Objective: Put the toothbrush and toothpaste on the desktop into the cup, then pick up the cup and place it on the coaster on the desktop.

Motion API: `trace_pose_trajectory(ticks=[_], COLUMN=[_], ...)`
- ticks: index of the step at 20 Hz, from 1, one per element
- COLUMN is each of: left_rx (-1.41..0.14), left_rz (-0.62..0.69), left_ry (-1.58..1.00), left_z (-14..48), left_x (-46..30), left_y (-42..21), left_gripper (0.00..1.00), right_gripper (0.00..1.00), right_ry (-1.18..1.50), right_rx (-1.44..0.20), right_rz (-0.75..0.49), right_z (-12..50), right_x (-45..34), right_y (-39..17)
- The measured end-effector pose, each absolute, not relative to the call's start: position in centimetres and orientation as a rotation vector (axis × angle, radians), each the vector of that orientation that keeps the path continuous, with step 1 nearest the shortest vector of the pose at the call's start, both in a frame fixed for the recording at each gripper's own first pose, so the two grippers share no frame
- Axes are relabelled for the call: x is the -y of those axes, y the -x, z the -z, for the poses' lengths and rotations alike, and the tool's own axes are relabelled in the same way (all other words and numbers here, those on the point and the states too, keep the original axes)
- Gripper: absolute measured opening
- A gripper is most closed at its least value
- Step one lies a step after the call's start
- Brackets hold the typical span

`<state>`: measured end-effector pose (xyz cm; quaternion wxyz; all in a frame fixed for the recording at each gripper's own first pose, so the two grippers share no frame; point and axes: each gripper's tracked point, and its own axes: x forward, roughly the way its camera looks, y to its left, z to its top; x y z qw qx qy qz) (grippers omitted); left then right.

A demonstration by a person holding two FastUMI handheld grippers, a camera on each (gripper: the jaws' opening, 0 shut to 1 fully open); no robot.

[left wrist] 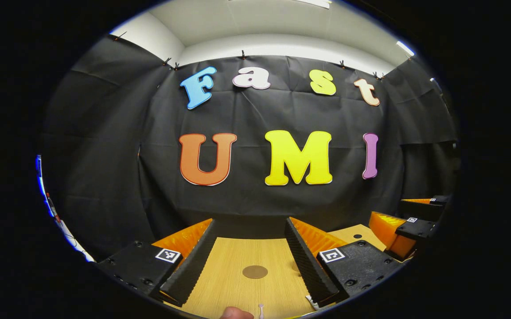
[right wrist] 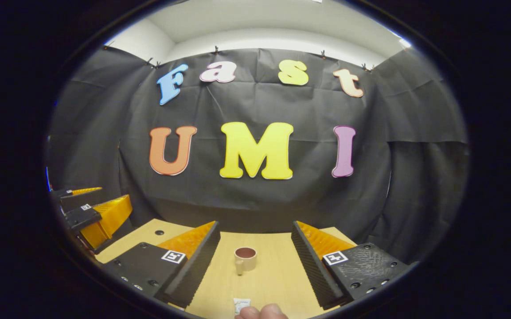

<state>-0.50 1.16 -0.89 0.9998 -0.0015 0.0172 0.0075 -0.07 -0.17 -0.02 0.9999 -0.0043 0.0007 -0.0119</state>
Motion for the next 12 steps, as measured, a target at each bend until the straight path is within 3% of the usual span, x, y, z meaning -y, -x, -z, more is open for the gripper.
trace_pose_trajectory(ticks=[12], left_rx=[-0.096], left_rz=[0.004], left_ry=[0.009], left_z=[2.8], left_x=[0.1], left_y=[-0.5], left_gripper=[0.98], right_gripper=[0.96], right_ry=[0.011], right_rx=[-0.067], right_rz=[0.011], right_z=[1.8], right_x=[1.1], right_y=[-1.5])
